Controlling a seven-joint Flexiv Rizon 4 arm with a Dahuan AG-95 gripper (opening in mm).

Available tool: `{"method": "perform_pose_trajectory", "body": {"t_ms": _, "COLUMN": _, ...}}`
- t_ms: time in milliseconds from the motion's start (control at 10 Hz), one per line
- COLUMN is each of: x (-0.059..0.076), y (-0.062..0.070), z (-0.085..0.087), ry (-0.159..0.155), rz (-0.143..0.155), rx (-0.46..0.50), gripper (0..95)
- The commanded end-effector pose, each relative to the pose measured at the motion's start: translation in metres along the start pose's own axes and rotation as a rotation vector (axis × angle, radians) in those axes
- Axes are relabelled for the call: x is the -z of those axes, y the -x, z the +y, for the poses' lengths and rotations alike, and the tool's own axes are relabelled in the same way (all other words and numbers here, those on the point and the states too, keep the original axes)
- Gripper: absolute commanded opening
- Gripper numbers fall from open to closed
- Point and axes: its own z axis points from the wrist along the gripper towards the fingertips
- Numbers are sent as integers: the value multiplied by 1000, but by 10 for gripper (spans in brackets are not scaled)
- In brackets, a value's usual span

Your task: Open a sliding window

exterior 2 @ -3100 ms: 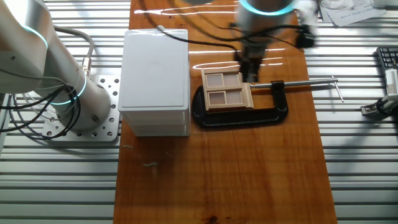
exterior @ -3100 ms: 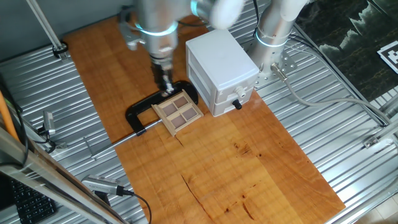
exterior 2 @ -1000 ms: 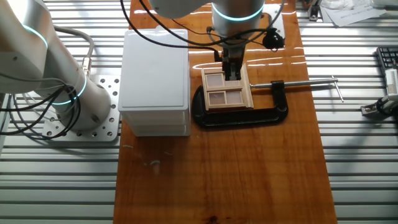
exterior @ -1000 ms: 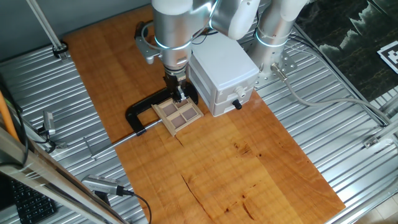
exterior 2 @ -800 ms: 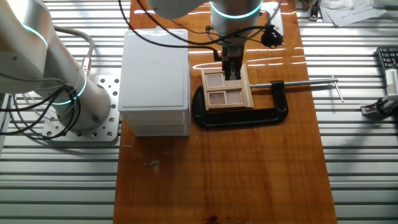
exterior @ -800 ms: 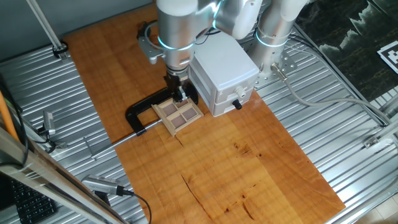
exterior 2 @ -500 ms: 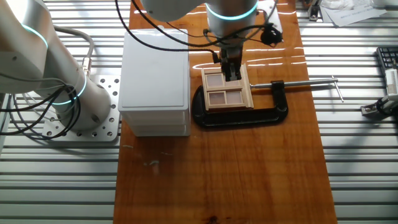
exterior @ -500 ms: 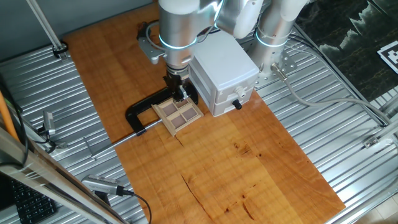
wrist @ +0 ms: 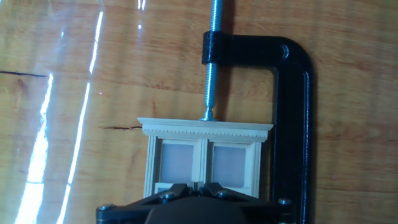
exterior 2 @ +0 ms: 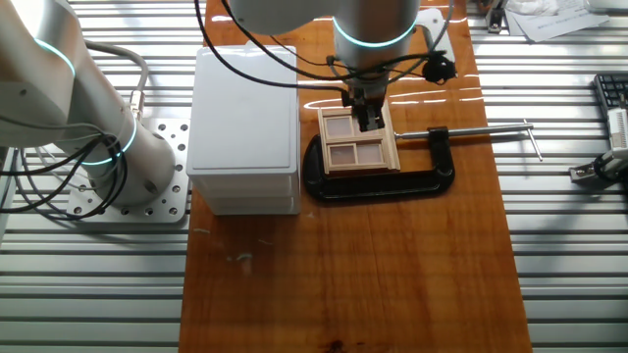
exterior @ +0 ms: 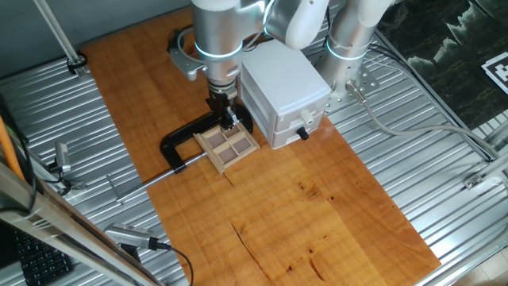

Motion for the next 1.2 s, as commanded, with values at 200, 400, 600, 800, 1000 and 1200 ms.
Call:
{"method": "perform_pose_trajectory", "body": {"t_ms": 200, "x": -2, "y": 0, "z": 0, "ry": -19, "rz": 5, "rx": -21, "gripper": 0}}
{"method": "perform_pose_trajectory", "body": {"t_ms": 400, "x": -5, "y": -2, "z": 3, "ry": -15, "rz": 10, "rx": -27, "gripper": 0}}
{"method": "perform_pose_trajectory", "body": {"t_ms": 600, "x": -14, "y": 0, "z": 8, "ry": -14, "rz": 15, "rx": -38, "gripper": 0}}
{"method": "perform_pose_trajectory", "body": {"t_ms": 800, "x": -20, "y": 0, "z": 12, "ry": -12, "rz": 16, "rx": -43, "gripper": 0}}
{"method": "perform_pose_trajectory", "body": {"t_ms": 1000, "x": -26, "y": -2, "z": 17, "ry": -16, "rz": 16, "rx": -52, "gripper": 0}}
{"method": "perform_pose_trajectory", "body": {"t_ms": 1200, "x": -29, "y": 0, "z": 18, "ry": -17, "rz": 20, "rx": -58, "gripper": 0}}
